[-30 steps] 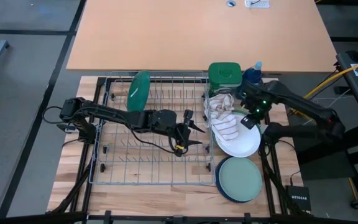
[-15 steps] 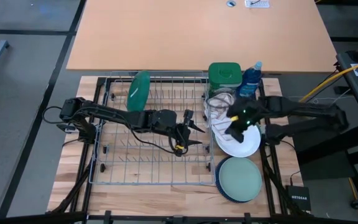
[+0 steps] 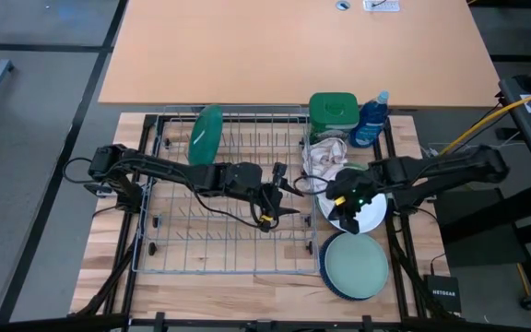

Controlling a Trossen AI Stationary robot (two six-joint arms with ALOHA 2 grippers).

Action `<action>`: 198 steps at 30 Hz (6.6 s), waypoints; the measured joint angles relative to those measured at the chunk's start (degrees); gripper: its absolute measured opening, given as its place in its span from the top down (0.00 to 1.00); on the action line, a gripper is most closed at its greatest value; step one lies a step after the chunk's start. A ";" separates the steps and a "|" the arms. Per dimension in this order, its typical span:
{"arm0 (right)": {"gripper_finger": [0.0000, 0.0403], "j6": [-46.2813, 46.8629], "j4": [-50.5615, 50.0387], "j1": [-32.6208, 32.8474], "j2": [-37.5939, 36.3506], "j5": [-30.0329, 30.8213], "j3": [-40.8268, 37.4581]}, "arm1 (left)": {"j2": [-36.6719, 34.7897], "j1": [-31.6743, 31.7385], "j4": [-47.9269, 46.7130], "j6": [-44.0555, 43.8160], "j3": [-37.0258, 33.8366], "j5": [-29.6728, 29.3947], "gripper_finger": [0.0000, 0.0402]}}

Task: Sort dishes
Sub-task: Put the white plate in the dish rack

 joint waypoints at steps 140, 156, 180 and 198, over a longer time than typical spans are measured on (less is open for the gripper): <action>0.95 27.24 -28.26 14.12 26.97 23.58 15.91 | -0.02 -0.04 -3.92 3.00 -0.02 -0.07 0.51; 0.95 25.81 -35.28 14.08 26.97 23.39 23.40 | 0.02 1.32 3.26 -0.84 -0.02 -0.14 0.51; 0.95 24.44 -43.17 13.64 25.71 22.95 35.74 | 0.02 2.91 2.56 -5.16 -0.01 -0.11 0.51; 0.95 22.91 -43.65 9.07 21.33 21.43 35.74 | 0.02 2.91 6.64 -5.12 0.00 0.79 0.51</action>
